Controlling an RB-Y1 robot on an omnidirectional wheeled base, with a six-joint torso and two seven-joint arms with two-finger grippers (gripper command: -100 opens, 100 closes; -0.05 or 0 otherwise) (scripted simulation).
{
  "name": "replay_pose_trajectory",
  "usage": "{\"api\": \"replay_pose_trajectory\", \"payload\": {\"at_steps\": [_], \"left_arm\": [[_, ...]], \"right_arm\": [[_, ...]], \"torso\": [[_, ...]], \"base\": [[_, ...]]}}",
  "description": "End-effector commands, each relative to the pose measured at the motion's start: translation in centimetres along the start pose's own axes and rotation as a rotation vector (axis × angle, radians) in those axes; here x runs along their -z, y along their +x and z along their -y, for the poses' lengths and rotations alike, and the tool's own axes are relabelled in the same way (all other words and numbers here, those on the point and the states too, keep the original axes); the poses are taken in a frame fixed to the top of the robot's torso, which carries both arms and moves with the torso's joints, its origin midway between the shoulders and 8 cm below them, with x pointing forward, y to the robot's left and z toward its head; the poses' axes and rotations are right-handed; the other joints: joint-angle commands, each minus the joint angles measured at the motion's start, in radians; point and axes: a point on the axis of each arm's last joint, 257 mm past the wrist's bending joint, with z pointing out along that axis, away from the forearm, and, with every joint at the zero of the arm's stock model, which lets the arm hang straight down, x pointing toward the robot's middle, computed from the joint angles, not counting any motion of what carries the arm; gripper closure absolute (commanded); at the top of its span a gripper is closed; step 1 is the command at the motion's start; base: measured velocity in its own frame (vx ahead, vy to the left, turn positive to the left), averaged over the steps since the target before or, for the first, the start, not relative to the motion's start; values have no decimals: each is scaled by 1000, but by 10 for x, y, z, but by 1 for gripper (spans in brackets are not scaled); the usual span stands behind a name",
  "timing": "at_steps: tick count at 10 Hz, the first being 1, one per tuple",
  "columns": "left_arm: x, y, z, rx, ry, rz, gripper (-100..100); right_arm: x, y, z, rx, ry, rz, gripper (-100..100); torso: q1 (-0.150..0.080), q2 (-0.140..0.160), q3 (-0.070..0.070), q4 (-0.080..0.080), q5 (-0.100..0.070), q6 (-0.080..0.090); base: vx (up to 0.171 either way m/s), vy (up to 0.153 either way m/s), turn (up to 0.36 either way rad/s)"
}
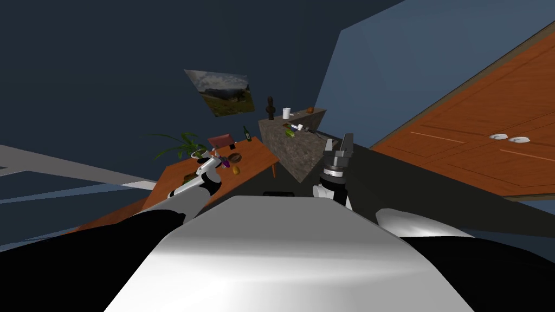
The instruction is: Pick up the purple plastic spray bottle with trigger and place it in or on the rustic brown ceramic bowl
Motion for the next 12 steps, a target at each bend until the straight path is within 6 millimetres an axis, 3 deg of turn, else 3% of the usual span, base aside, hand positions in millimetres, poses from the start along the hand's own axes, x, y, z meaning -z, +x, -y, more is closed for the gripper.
{"api": "replay_pose_trajectory", "payload": {"at_steps": [1,5,11,12], "left_arm": [[-1,2,2,8,4,3,100],[2,24,20,49,39,10,100],[4,36,28,70,59,14,100],[5,38,29,73,60,11,-100]], "right_arm": [[0,0,0,0,0,0,0],[0,0,0,0,0,0,0],[0,0,0,0,0,0,0],[0,0,0,0,0,0,0]], "torso": [[0,0,0,0,0,0],[1,-3,-1,0,0,0],[3,-1,-1,0,0,-1],[2,2,1,0,0,-1]], "base": [[63,-11,-38],[121,6,-95],[92,28,-34],[11,5,-2]]}}
